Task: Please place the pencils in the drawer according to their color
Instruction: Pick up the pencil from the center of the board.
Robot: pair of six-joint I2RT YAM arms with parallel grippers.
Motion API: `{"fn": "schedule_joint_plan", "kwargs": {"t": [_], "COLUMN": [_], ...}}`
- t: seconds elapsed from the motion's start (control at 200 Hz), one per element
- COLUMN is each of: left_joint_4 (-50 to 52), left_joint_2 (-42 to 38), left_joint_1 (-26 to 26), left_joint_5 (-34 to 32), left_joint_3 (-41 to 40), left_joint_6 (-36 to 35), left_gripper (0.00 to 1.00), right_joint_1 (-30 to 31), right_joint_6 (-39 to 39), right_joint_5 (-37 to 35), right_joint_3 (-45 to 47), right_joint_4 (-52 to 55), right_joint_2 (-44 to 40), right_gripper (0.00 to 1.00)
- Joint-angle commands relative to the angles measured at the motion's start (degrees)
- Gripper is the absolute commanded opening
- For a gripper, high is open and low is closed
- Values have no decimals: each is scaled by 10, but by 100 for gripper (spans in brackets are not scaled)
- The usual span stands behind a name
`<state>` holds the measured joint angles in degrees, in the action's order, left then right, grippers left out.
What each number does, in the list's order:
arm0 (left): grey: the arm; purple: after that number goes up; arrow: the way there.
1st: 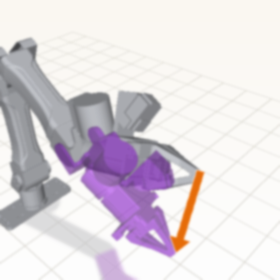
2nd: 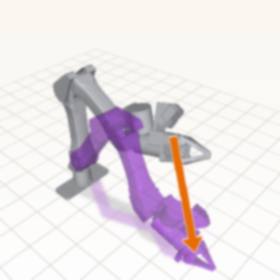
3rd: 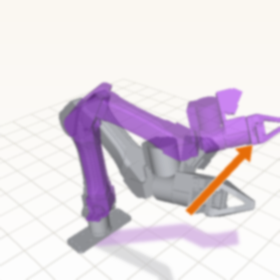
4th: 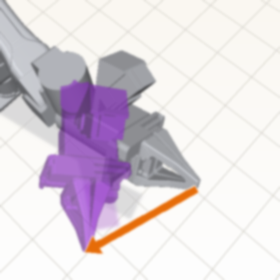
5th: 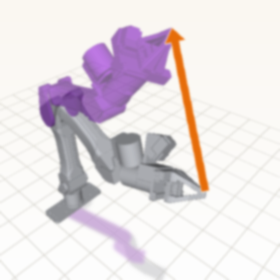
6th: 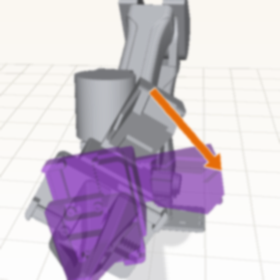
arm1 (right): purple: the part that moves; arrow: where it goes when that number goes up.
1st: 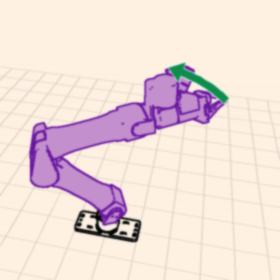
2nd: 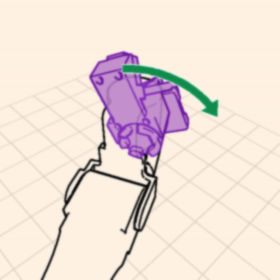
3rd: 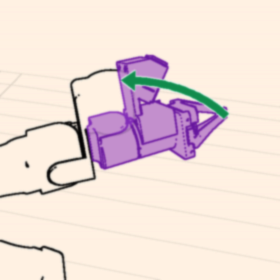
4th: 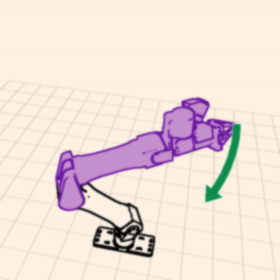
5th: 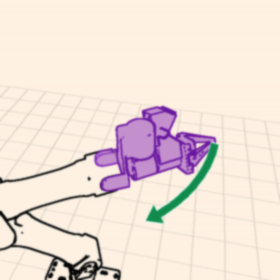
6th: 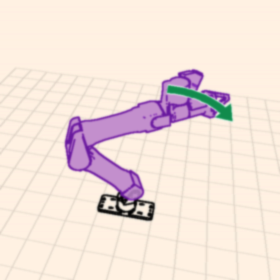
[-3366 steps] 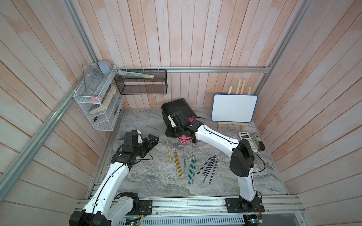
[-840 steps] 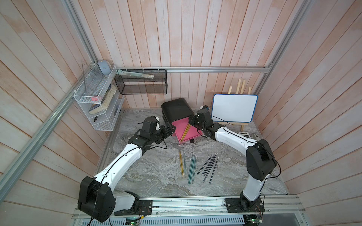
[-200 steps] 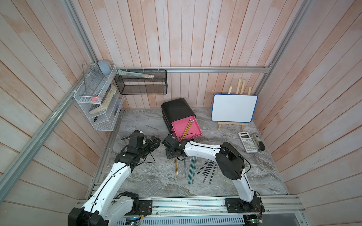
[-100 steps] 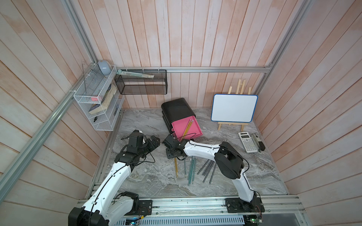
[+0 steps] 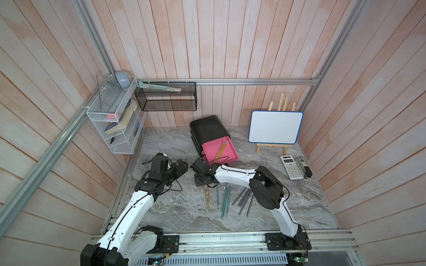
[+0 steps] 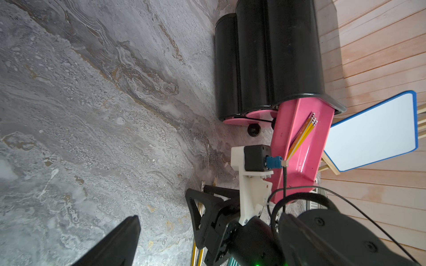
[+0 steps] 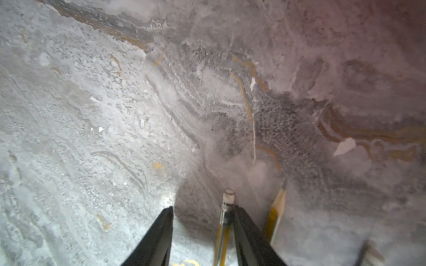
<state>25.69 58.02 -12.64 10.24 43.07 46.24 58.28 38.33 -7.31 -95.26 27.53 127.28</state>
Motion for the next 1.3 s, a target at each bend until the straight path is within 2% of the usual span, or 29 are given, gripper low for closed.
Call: {"fn": "schedule_joint_plan", "kwargs": {"t": [0.0, 0.225, 0.38, 0.7, 0.99, 1.295], "left_joint_4": [-9, -10, -11, -13, -15, -13], "left_joint_2": [0, -1, 0, -1, -1, 0], "left_joint_1": [5, 8, 9, 9, 9, 9], "left_joint_5": [5, 6, 7, 8, 8, 8], "left_joint_3": [18, 18, 19, 18, 18, 23], "left_joint_6": [-10, -8, -7, -2, 1, 4], "left_gripper": [100, 99, 99, 99, 99, 99], "right_joint_1": [-4, -4, -5, -4, -2, -3], "right_joint_6": [-8, -17, -24, -26, -21, -4], "right_joint_5": [7, -15, -24, -23, -13, 37], "right_joint_3": [-21, -49, -51, -40, -26, -11], "right_joint_4": [26, 57, 65, 64, 56, 26], "right_joint_2": [30, 52, 59, 58, 46, 2], "right_gripper": [47, 45, 39, 23, 0, 0]}}
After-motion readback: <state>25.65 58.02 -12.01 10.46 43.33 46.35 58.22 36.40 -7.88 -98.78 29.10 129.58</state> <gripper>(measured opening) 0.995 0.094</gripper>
